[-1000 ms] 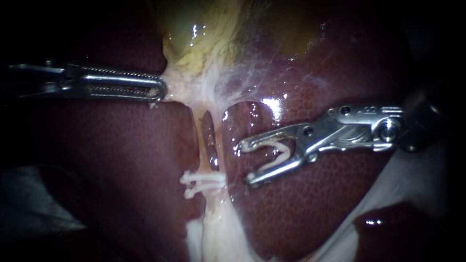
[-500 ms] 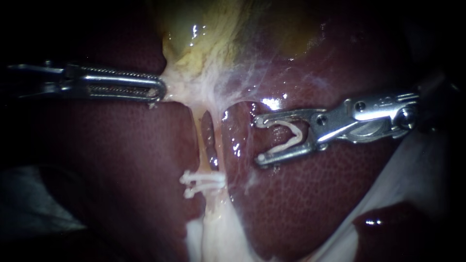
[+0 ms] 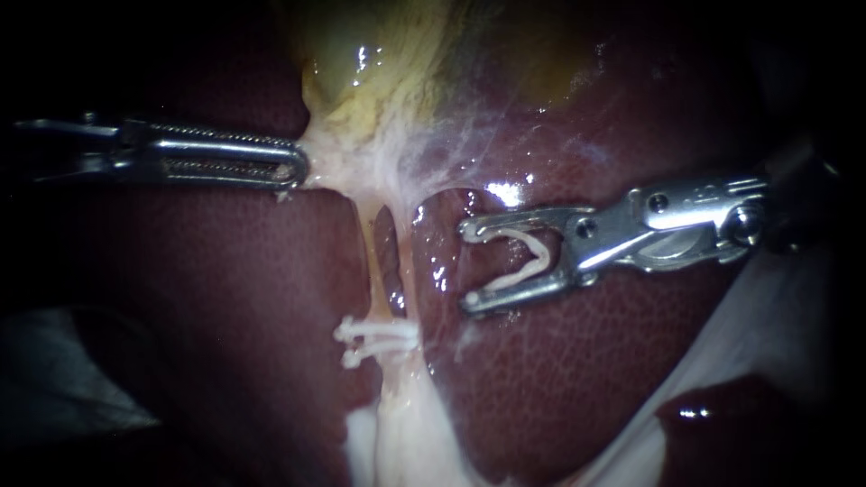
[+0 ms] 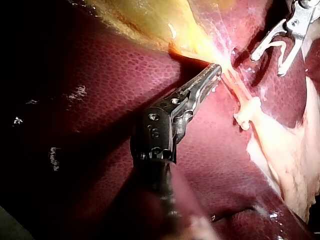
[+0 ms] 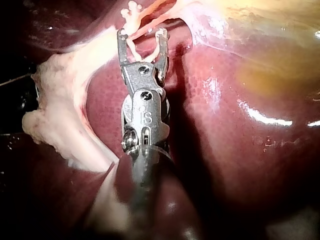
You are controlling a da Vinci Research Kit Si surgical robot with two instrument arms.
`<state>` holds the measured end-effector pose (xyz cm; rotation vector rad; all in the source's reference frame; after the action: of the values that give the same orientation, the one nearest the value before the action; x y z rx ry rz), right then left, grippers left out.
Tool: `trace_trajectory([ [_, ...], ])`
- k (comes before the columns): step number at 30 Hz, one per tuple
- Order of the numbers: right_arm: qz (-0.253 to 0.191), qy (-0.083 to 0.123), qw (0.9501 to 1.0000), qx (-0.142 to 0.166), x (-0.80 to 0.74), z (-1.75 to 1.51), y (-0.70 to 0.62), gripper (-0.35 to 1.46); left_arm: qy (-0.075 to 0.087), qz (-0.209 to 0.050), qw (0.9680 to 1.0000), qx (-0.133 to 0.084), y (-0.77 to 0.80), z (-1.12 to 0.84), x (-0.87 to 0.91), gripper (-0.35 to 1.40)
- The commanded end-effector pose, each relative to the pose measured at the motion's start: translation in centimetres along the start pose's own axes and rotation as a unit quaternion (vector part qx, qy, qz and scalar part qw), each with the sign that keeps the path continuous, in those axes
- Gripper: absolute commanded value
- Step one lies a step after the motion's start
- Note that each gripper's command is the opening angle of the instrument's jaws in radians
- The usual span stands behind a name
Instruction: Clipping third clip left tube
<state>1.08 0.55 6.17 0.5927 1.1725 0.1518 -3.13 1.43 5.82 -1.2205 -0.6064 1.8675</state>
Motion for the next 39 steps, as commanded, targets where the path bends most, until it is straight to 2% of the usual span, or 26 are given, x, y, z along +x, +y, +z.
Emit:
trace_trajectory([
  [1,0.001,0.002,1.0,0.003,-0.01,0.03,0.0,0.46,0.0,0.0,1.0,0.0,0.0,0.0,0.0,-0.35],
  [17,0.045,0.029,0.9974,0.049,-0.11,0.52,0.01,0.46,0.0,0.0,1.0,0.0,0.01,0.0,0.0,-0.35],
  [26,0.052,0.031,0.997,0.047,-0.2,0.6,0.13,0.46,0.0,0.0,1.0,0.0,0.01,0.0,0.0,-0.35],
  [39,0.06,0.03,0.9964,0.052,-0.39,0.73,0.28,0.46,0.0,0.0,1.0,0.0,0.01,0.0,0.0,-0.35],
])
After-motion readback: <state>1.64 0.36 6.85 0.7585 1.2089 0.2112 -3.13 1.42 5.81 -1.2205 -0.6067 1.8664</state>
